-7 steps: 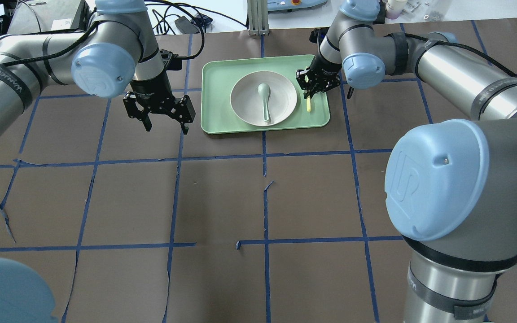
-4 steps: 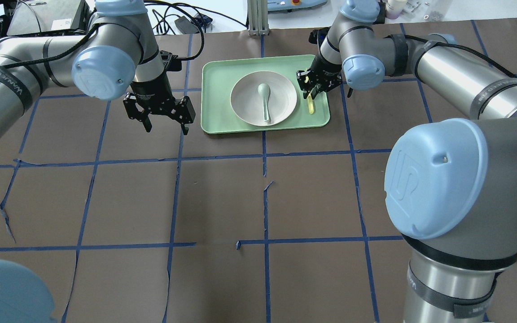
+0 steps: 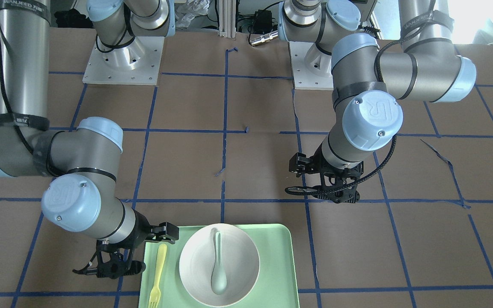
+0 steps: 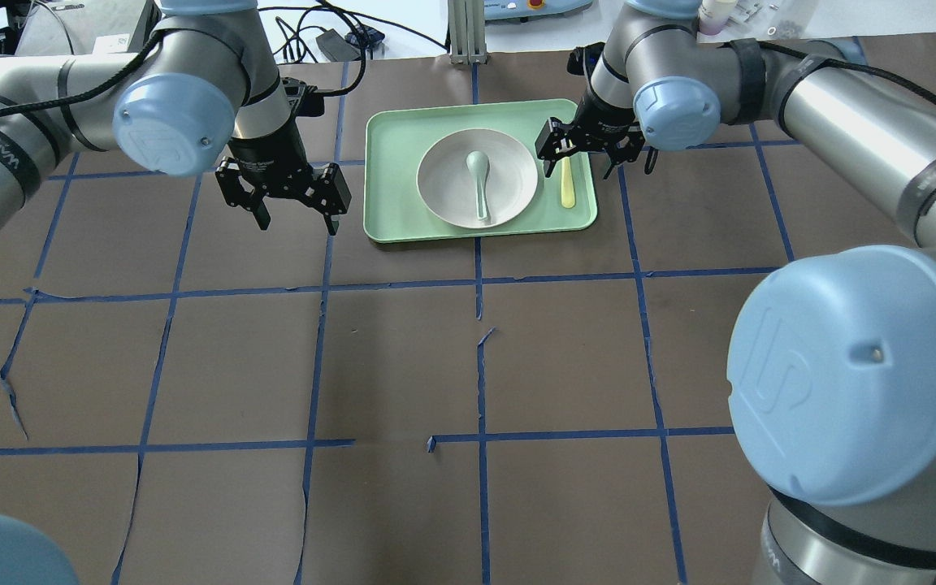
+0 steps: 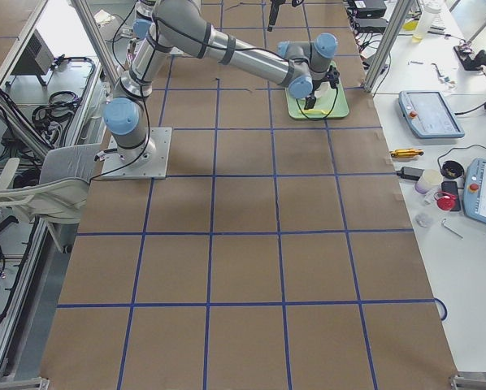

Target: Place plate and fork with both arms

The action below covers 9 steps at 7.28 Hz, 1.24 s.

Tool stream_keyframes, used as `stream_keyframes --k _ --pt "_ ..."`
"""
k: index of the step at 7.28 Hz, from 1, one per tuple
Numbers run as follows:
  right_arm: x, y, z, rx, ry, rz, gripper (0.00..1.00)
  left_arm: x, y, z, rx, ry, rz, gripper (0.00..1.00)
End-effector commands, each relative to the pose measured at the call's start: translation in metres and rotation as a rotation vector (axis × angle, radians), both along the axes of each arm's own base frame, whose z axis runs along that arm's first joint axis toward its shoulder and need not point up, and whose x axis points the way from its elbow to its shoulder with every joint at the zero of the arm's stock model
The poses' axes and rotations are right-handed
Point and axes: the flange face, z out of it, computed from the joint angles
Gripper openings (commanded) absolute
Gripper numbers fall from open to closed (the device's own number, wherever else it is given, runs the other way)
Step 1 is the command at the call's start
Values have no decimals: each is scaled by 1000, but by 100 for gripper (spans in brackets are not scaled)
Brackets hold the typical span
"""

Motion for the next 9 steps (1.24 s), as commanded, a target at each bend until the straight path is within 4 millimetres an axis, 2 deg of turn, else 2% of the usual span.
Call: stream_keyframes --k 1,2,3,4,5,6,7,8,9 --pt "-13 77 75 57 136 15 100 -3 14 38 -43 5 59 100" --pt "-20 96 110 75 121 1 100 -5 30 63 -17 28 97 100" --pt "-19 116 119 156 142 23 100 -4 50 97 13 24 98 100" --pt "-18 127 166 74 130 15 100 -2 54 107 20 14 99 100" --pt "-17 143 196 27 129 6 100 -3 51 115 -25 14 97 100" --pt "-16 161 220 4 128 -12 100 -3 43 113 -55 12 134 100" --pt "-17 178 234 -8 136 -41 100 -14 33 106 -108 23 210 100" --pt "-10 188 233 44 128 -61 100 -28 30 99 -120 20 170 100" --pt "10 192 230 55 140 -87 100 -28 28 93 -111 24 74 100"
